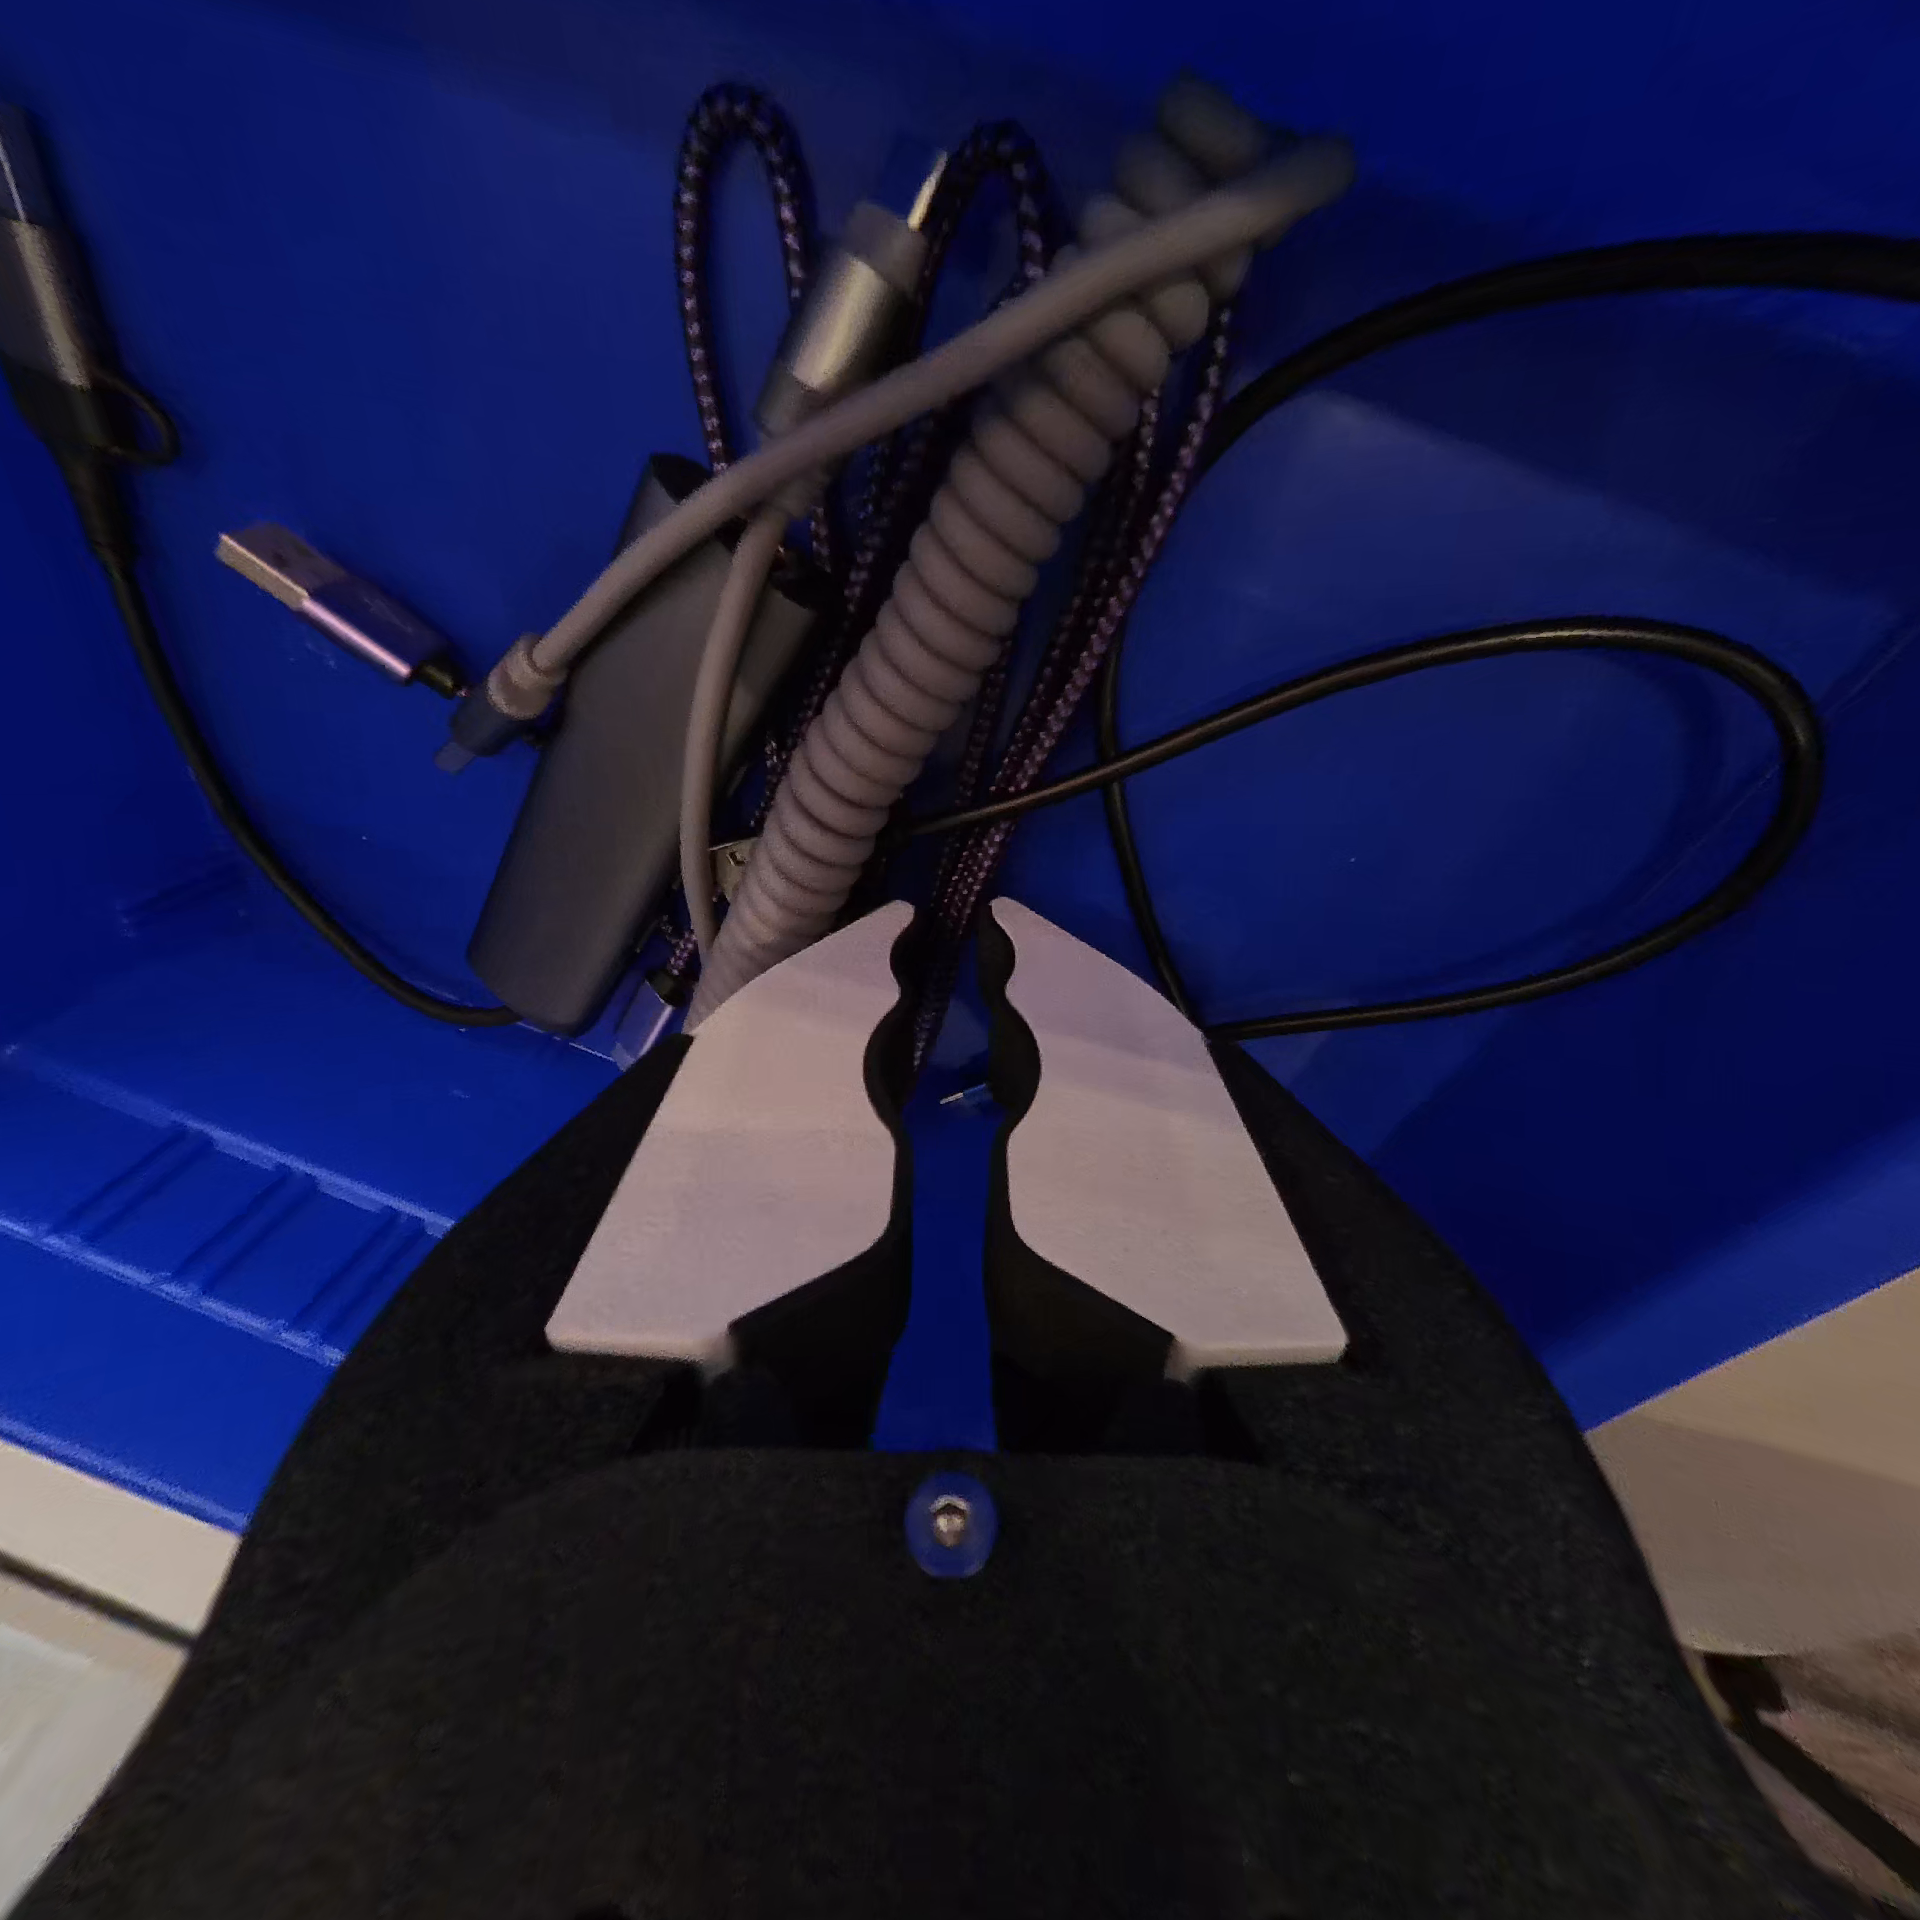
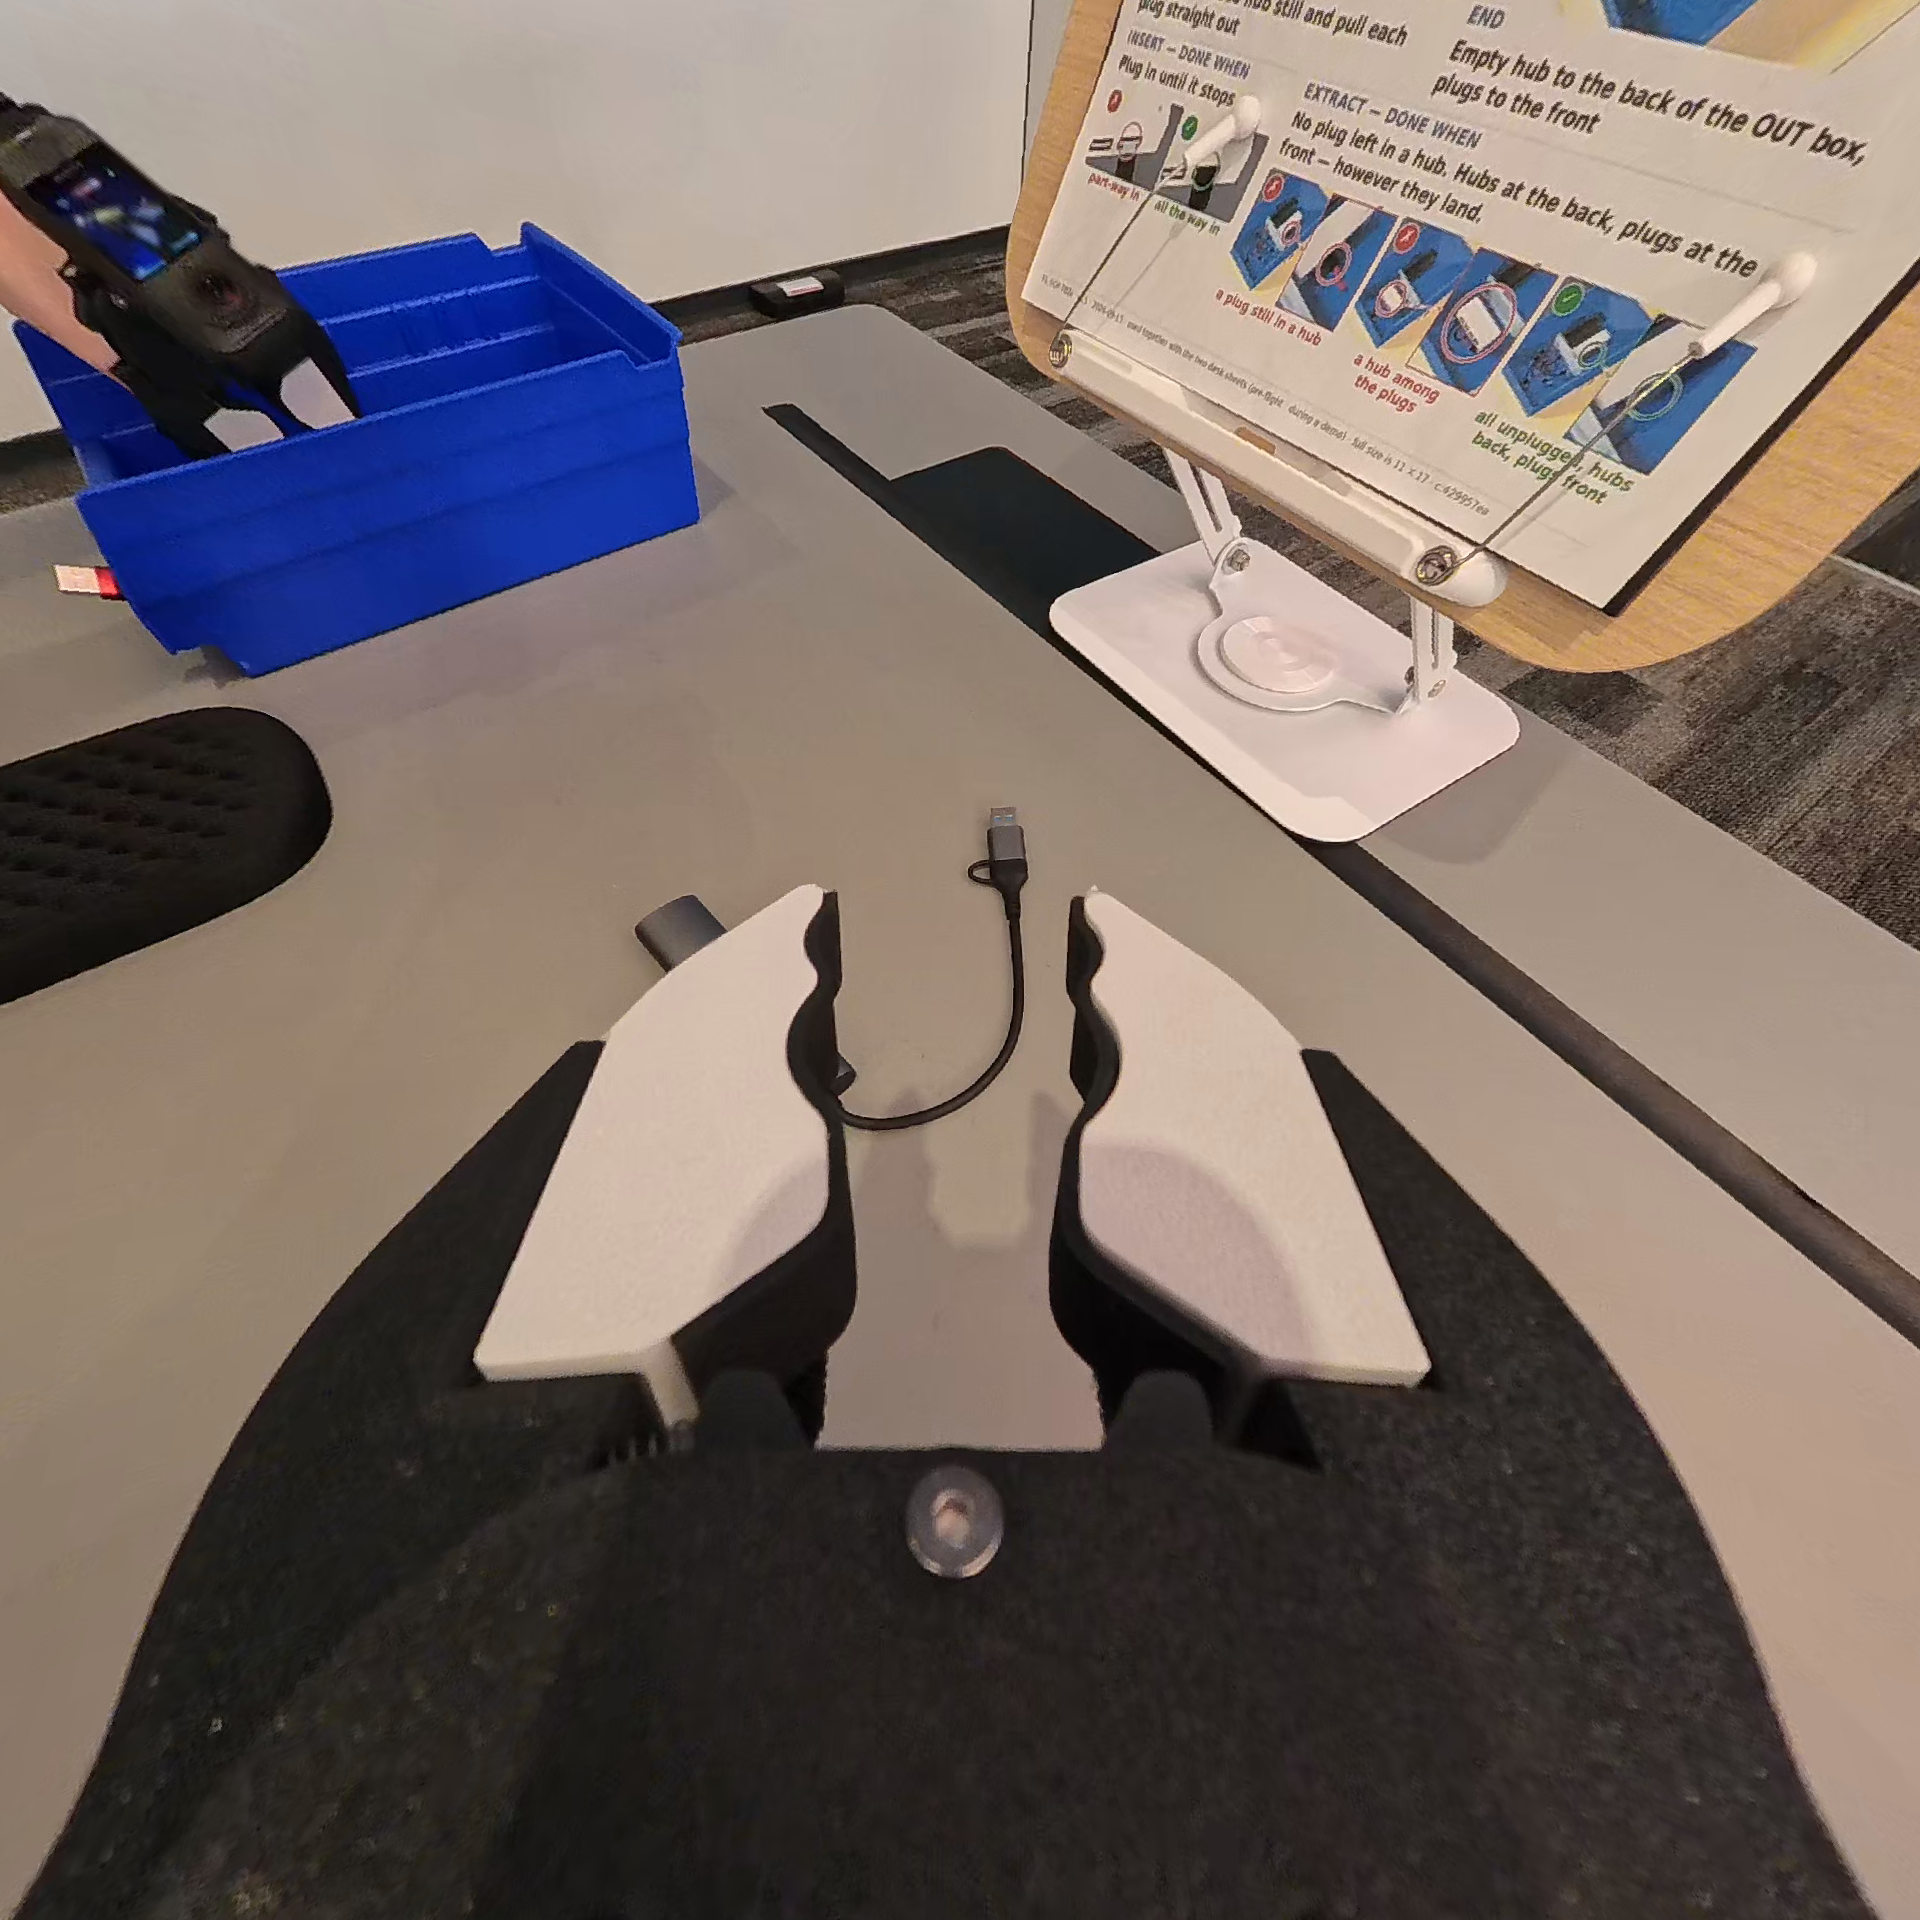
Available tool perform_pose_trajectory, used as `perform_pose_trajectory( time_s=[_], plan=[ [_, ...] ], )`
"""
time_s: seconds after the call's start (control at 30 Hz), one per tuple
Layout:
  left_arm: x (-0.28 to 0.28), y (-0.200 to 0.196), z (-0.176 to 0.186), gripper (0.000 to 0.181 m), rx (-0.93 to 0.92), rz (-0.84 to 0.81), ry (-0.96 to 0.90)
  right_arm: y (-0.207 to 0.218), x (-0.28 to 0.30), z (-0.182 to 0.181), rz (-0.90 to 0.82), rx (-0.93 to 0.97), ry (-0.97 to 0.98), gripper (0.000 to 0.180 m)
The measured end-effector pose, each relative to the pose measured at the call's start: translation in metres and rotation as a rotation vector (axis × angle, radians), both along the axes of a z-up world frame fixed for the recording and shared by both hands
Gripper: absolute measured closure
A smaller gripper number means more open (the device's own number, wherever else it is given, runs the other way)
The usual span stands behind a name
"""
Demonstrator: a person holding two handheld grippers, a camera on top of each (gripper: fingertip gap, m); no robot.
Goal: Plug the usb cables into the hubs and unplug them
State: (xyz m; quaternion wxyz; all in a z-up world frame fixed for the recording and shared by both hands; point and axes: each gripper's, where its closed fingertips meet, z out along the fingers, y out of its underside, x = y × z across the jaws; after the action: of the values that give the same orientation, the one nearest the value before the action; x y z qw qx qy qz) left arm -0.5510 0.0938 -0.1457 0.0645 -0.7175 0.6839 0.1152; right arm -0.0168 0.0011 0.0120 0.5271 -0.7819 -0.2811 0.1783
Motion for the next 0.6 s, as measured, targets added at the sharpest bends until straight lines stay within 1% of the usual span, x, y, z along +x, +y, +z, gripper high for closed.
perform_pose_trajectory(
  time_s=[0.1, 0.2, 0.3, 0.6],
  plan=[
    [0.000, -0.002, 0.002, 0.173, 0.013, -0.006, 0.018, -0.001, 0.000, 0.002, 0.001, 0.005, 0.010, 0.139],
    [0.003, -0.004, 0.016, 0.173, 0.008, 0.017, 0.002, -0.001, 0.002, 0.003, -0.004, 0.008, 0.010, 0.139],
    [0.002, -0.004, 0.038, 0.173, 0.028, 0.025, 0.010, -0.001, 0.004, 0.005, -0.006, 0.013, 0.022, 0.139],
    [-0.016, 0.005, 0.111, 0.175, 0.157, 0.014, 0.185, -0.005, 0.011, 0.014, -0.017, 0.036, 0.047, 0.140]
  ],
)
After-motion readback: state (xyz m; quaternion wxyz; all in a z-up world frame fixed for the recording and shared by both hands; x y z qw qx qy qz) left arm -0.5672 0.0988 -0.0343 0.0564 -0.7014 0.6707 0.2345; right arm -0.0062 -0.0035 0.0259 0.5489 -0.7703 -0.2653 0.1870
